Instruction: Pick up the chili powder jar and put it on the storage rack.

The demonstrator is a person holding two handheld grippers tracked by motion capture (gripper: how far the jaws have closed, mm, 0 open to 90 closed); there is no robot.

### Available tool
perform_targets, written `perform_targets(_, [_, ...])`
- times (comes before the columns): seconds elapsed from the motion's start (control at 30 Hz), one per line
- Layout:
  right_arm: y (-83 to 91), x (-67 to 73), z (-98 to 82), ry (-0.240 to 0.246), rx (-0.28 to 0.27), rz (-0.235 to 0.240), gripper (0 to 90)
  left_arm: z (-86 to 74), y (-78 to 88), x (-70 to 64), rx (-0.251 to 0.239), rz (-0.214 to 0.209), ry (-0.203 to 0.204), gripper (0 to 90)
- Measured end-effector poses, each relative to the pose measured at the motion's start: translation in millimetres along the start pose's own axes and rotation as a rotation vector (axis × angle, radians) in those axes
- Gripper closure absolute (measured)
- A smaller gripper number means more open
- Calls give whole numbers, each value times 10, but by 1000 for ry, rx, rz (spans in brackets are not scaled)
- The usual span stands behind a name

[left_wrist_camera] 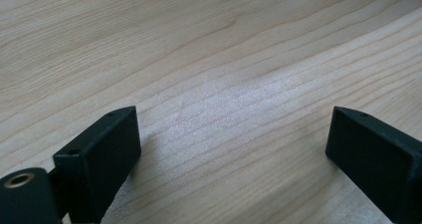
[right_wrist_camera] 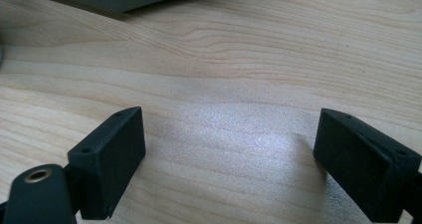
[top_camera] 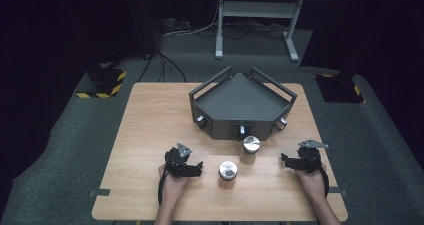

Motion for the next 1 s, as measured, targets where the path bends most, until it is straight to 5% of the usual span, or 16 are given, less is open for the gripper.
perform_targets(1.0, [1, 1, -1, -2, 0, 0, 127, -3, 1, -21, -1, 9, 7, 72])
Point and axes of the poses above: each handheld gripper's, and its own axes: y roughly backward along the jaws, z roughly out of its top, x roughly to its left, the point moved 10 cm from there along -y, roughly forward along the jaws, and after that the axes turned 7 degrees about -z, right-handed, at the moved point
